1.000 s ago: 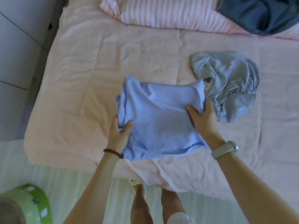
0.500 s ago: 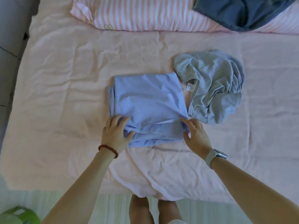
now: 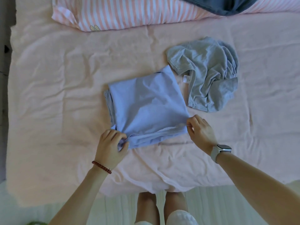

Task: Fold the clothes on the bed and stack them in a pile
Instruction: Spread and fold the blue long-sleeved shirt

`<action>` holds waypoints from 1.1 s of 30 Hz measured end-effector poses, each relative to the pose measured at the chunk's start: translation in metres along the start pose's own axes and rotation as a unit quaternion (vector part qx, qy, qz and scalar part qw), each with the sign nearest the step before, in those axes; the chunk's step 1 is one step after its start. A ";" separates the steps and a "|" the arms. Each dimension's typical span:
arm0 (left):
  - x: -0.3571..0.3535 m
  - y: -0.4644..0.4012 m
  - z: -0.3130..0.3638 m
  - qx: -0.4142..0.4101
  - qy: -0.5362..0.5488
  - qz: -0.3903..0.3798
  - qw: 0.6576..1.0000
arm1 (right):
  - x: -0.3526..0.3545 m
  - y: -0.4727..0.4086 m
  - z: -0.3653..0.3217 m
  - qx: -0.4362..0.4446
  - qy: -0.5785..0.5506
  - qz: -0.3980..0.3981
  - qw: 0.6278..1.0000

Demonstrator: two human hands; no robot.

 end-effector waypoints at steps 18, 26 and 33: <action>0.011 0.004 -0.047 0.272 -0.067 -0.055 0.958 | -0.030 0.034 0.022 -0.125 0.011 -0.161 0.979; -0.040 -0.095 -0.091 0.471 0.030 0.026 0.881 | -0.047 0.017 0.042 -0.333 -0.053 -0.093 0.937; -0.038 -0.096 -0.122 0.500 0.137 0.135 0.845 | -0.069 0.031 0.053 -0.521 -0.109 -0.099 0.841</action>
Point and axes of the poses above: each hand's wrist, its own y-axis away from the middle knuckle, its own x-axis out of the back of the hand, z = x × y, the point moved 8 cm from there along -y, towards the middle knuckle, and after that the axes turned 14 degrees about z, right-handed, at the moved point
